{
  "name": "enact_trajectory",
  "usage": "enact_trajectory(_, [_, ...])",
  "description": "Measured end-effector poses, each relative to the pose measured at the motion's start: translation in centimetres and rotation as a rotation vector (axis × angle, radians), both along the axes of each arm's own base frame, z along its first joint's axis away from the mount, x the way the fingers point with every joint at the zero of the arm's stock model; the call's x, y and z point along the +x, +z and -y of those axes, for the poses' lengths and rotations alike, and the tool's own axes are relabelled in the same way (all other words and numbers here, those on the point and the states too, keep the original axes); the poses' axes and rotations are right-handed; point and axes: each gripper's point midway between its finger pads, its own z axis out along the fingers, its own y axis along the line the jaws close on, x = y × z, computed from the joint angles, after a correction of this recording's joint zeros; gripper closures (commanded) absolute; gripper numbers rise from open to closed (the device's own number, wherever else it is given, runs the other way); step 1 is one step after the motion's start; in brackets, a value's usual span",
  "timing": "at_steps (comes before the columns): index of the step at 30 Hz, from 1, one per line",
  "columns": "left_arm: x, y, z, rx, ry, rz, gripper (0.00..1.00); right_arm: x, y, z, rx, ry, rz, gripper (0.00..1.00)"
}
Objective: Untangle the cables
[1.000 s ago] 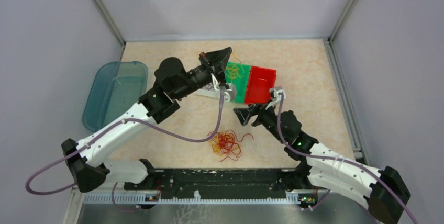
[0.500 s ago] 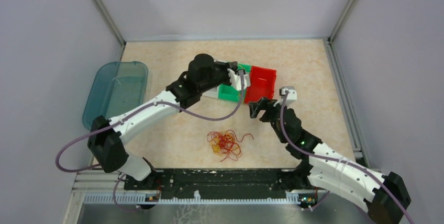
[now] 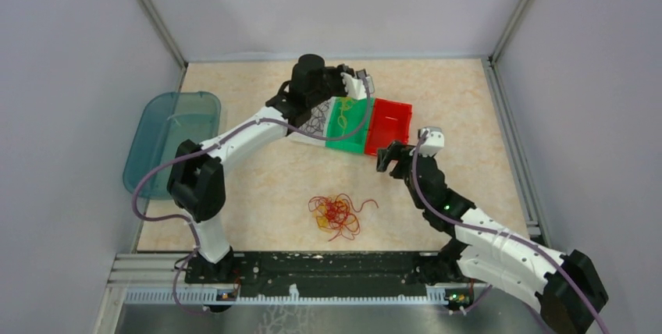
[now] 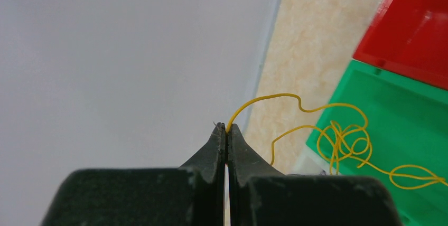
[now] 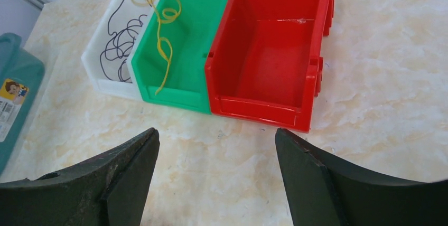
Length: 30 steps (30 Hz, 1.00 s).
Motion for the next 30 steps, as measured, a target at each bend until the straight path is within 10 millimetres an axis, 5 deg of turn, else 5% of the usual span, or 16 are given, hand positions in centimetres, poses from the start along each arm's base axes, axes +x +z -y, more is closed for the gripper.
enact_trajectory(6, [2.9, 3.9, 0.5, -0.069, 0.022, 0.091, 1.00, 0.3, -0.5, -0.2, -0.006, 0.002, -0.010, 0.19])
enact_trajectory(9, [2.9, 3.9, 0.6, -0.075, 0.021, 0.096, 1.00, 0.4, -0.3, -0.2, -0.002, 0.000, -0.006, 0.19])
enact_trajectory(12, [2.6, 2.2, 0.6, -0.058, 0.014, 0.072, 1.00, 0.4, 0.0, 0.1, 0.006, -0.007, 0.002, 0.19])
enact_trajectory(18, [0.4, -6.4, 0.1, 0.056, -0.007, -0.068, 1.00, 0.3, 1.2, 0.4, 0.040, -0.014, 0.033, 0.19])
enact_trajectory(20, [-0.4, -7.9, 0.2, 0.079, -0.018, -0.098, 0.99, 0.3, 1.3, 0.4, 0.046, -0.015, 0.037, 0.19])
enact_trajectory(30, [-2.2, -7.7, 3.1, -0.001, -0.050, -0.239, 0.99, 0.2, 1.5, 0.5, 0.073, -0.023, 0.034, 0.20])
